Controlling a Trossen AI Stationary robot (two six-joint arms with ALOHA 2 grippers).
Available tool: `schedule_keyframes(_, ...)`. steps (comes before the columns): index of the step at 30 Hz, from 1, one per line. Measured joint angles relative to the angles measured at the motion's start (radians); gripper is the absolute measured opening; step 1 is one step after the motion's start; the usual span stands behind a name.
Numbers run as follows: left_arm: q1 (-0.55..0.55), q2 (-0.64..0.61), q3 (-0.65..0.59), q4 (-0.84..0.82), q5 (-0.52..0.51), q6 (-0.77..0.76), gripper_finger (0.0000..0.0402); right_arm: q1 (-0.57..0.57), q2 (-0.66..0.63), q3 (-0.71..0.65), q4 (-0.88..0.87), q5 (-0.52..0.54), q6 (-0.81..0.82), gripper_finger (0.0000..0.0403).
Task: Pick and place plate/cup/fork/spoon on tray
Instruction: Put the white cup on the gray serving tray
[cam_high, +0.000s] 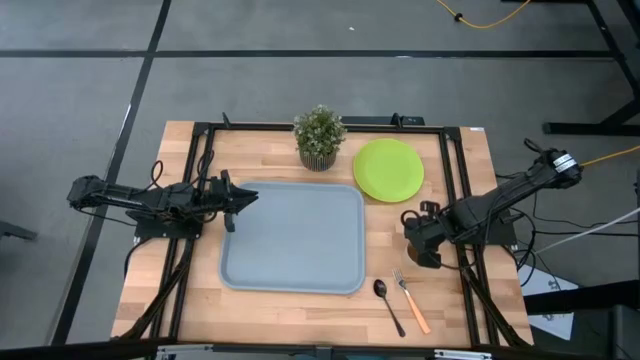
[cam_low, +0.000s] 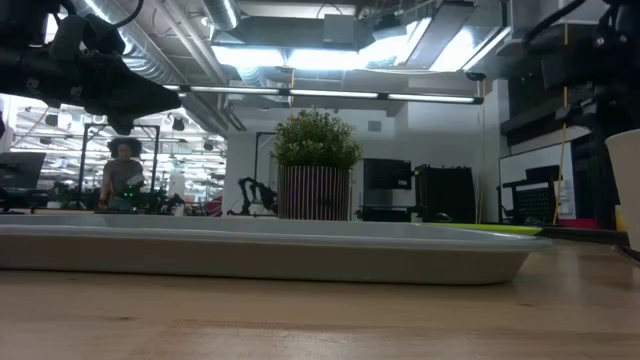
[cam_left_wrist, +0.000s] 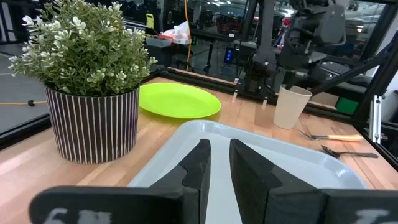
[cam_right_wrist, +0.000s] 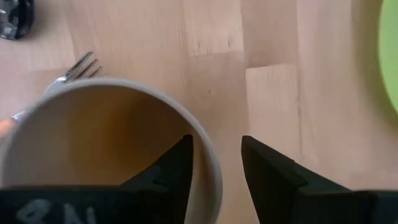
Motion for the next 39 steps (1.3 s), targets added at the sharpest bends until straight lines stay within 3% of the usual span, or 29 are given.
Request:
schedule_keyframes(5,0.000,0.000,0.000,0.000,0.000,0.000,0.0053,0.000,0.000,-0.035,0.052,0.000,0.016,0.0123)
schedule_keyframes(13,0.000,0.000,0.000,0.000,0.000,0.000,0.0053,0.000,-0.001,-0.034,0.084,0.006,0.161,0.0014)
schedule_keyframes(18,0.000,0.000,0.000,0.000,0.000,0.000,0.0053,0.000,0.000,0.011,0.057,0.005,0.171,0.0006)
schedule_keyframes(22,0.000,0.000,0.000,0.000,0.000,0.000,0.0053,0.001,0.000,0.149,0.009,0.079,0.150,0.0004)
schedule_keyframes(27,0.000,0.000,0.000,0.000,0.000,0.000,0.0053,0.001,0.002,0.300,0.123,0.408,-0.044,0.0003)
schedule_keyframes(31,0.000,0.000,0.000,0.000,0.000,0.000,0.0053,-0.007,0.005,0.300,0.493,0.715,-0.377,0.0002)
schedule_keyframes(33,0.000,0.000,0.000,0.000,0.000,-0.001,0.0053,-0.025,0.013,0.280,0.687,0.813,-0.504,0.0002)
schedule_keyframes(36,0.000,0.000,0.000,0.000,0.000,-0.004,0.0053,-0.076,0.041,0.258,0.898,0.844,-0.637,0.0002)
schedule_keyframes(39,0.000,0.000,0.000,0.000,0.000,-0.004,0.0053,-0.151,0.079,0.256,0.944,0.712,-0.668,0.0002)
